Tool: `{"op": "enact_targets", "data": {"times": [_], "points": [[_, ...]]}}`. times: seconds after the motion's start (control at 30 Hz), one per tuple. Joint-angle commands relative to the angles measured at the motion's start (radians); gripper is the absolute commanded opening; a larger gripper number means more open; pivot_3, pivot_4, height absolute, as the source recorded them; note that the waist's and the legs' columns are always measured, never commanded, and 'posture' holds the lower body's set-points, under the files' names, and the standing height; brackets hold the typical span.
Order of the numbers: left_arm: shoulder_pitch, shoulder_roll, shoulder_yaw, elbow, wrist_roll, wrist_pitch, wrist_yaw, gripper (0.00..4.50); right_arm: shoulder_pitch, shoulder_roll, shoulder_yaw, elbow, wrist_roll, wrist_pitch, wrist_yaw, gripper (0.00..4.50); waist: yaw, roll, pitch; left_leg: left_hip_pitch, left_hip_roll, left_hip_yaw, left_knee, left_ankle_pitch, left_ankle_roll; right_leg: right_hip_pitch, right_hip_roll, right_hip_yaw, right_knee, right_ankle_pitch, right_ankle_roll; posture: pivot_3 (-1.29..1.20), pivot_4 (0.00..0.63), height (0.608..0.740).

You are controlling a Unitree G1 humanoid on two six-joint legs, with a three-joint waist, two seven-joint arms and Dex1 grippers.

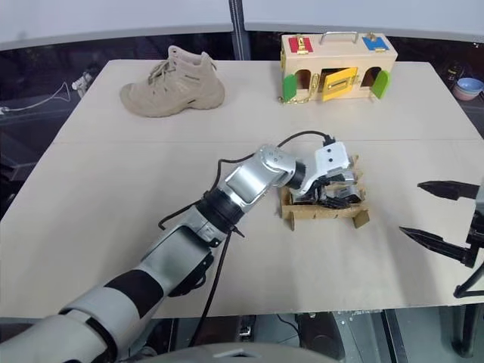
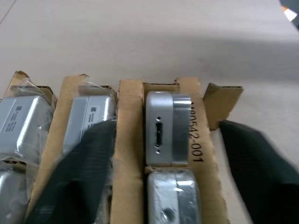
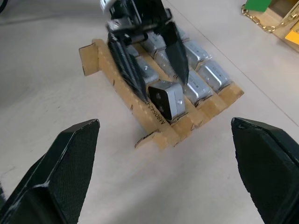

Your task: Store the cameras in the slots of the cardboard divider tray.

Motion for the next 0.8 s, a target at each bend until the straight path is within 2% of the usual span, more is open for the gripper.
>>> {"op": "enact_targets", "data": {"times": [0.03,0.07,0.13,0.17,0.5,0.8], "points": [[-0.030,-0.032,0.004,0.031,0.014,-0.055,-0.007,2.22,0.007,0.005,-0.054,-0.041,0.023,0.017,-0.023,4.50,0.000,0.000,0.000,0.000,0.000,0.000,0.000,0.000,0.000,0.000,0.000,0.000,0.000,0.000,0.000,0.00,0.150,0.740],[-0.033,-0.034,0.006,0.038,0.017,-0.063,-0.012,1.65,0.009,0.006,-0.056,-0.045,0.024,0.020,-0.027,4.50,0.000,0.000,0.000,0.000,0.000,0.000,0.000,0.000,0.000,0.000,0.000,0.000,0.000,0.000,0.000,0.00,0.150,0.740],[-0.041,-0.038,0.011,0.050,0.023,-0.074,-0.020,0.82,0.013,0.006,-0.059,-0.050,0.026,0.023,-0.032,4.50,0.000,0.000,0.000,0.000,0.000,0.000,0.000,0.000,0.000,0.000,0.000,0.000,0.000,0.000,0.000,0.00,0.150,0.740],[-0.046,-0.038,0.014,0.055,0.024,-0.077,-0.027,0.70,0.013,0.006,-0.060,-0.051,0.027,0.024,-0.035,4.50,0.000,0.000,0.000,0.000,0.000,0.000,0.000,0.000,0.000,0.000,0.000,0.000,0.000,0.000,0.000,0.00,0.150,0.740],[-0.165,-0.019,-0.005,0.155,0.057,-0.111,-0.177,0.70,0.018,0.010,-0.063,-0.052,0.026,0.022,-0.045,4.50,0.000,0.000,0.000,0.000,0.000,0.000,0.000,0.000,0.000,0.000,0.000,0.000,0.000,-0.001,0.001,0.00,0.150,0.740],[-0.225,-0.054,-0.029,0.303,0.149,-0.195,-0.163,0.70,0.049,0.038,-0.082,-0.074,0.026,0.013,-0.049,4.50,-0.001,0.000,0.000,0.000,0.000,0.000,0.000,0.000,0.000,0.000,0.000,0.000,0.000,-0.002,0.003,0.00,0.150,0.740]]}}
